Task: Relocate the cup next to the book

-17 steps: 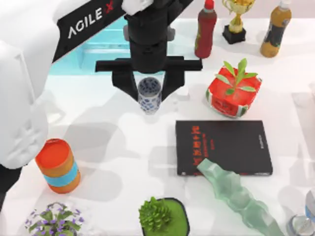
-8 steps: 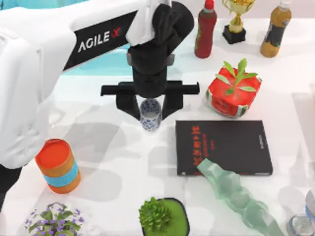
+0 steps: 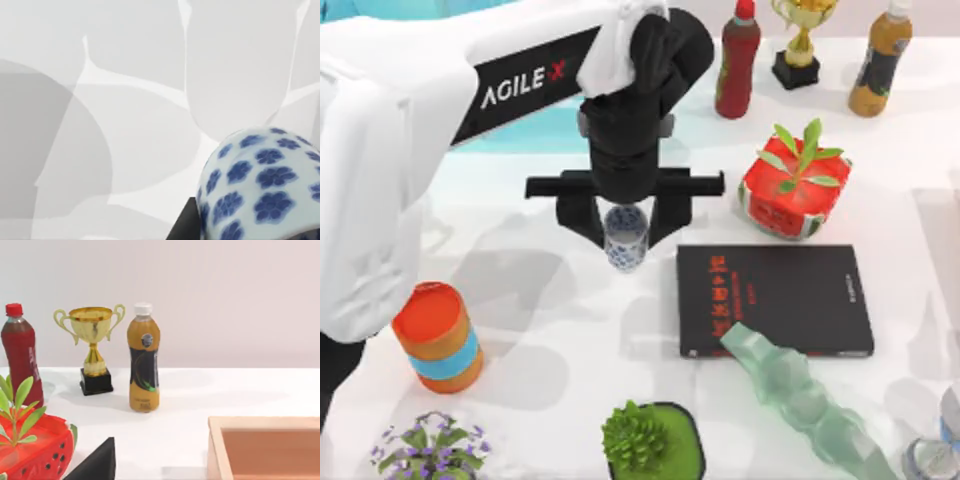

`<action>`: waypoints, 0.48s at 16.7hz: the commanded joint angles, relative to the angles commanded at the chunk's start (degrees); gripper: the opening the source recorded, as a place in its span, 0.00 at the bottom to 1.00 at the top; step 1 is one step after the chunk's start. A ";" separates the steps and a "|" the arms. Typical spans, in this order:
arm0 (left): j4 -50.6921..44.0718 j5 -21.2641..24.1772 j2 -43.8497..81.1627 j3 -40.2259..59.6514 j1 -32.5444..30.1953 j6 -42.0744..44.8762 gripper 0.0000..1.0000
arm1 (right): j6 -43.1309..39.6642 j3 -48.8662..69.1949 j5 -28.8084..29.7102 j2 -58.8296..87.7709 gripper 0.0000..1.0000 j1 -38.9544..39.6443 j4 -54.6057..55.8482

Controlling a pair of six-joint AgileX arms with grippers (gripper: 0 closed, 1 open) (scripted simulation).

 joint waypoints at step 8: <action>0.00 0.00 0.00 0.00 0.00 0.00 0.90 | 0.00 0.00 0.00 0.00 1.00 0.00 0.00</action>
